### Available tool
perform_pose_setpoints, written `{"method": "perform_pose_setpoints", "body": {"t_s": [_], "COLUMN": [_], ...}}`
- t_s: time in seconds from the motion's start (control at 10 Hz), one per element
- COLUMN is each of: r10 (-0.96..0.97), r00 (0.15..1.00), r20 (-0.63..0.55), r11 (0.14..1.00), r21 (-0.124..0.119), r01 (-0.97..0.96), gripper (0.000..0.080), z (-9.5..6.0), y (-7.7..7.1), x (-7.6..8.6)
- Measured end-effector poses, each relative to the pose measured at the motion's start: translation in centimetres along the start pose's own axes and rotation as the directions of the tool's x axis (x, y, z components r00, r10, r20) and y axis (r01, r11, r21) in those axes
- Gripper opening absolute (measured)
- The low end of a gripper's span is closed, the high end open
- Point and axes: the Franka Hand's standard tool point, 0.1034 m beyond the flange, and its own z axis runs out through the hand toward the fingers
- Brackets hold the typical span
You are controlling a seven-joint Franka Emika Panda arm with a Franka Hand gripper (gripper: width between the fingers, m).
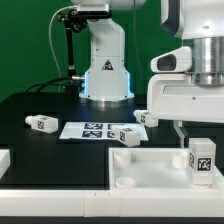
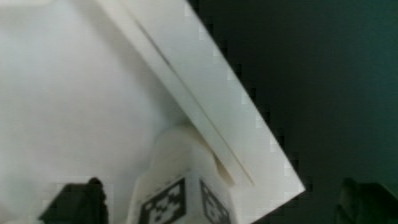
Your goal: Assemble one leg
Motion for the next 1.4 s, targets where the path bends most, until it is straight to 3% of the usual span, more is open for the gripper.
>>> {"method": "perform_pose_setpoints", "body": {"t_s": [0.3, 0.6, 0.8, 1.2, 1.4], "r10": [-0.277, -0.289, -0.287, 0.088, 0.397], "r00": [0.961, 0.957, 0.957, 0.996, 0.918], "r20": [-0.010, -0.031, -0.031, -0.028, -0.024], "r11": [0.961, 0.957, 0.958, 0.996, 0.918], "r21": [-0.003, -0.001, -0.001, 0.006, 0.007], "r01": [0.277, 0.289, 0.287, -0.088, -0.397], "gripper": [0.0649, 0.0626, 0.0288, 0.0285, 0.0285], "z": [-0.1, -0.2, -0.2, -0.1, -0.1], "y": [1.3, 1.2, 1.2, 1.5, 1.8], "x": [1.9, 2.2, 2.2, 2.3, 2.3]}}
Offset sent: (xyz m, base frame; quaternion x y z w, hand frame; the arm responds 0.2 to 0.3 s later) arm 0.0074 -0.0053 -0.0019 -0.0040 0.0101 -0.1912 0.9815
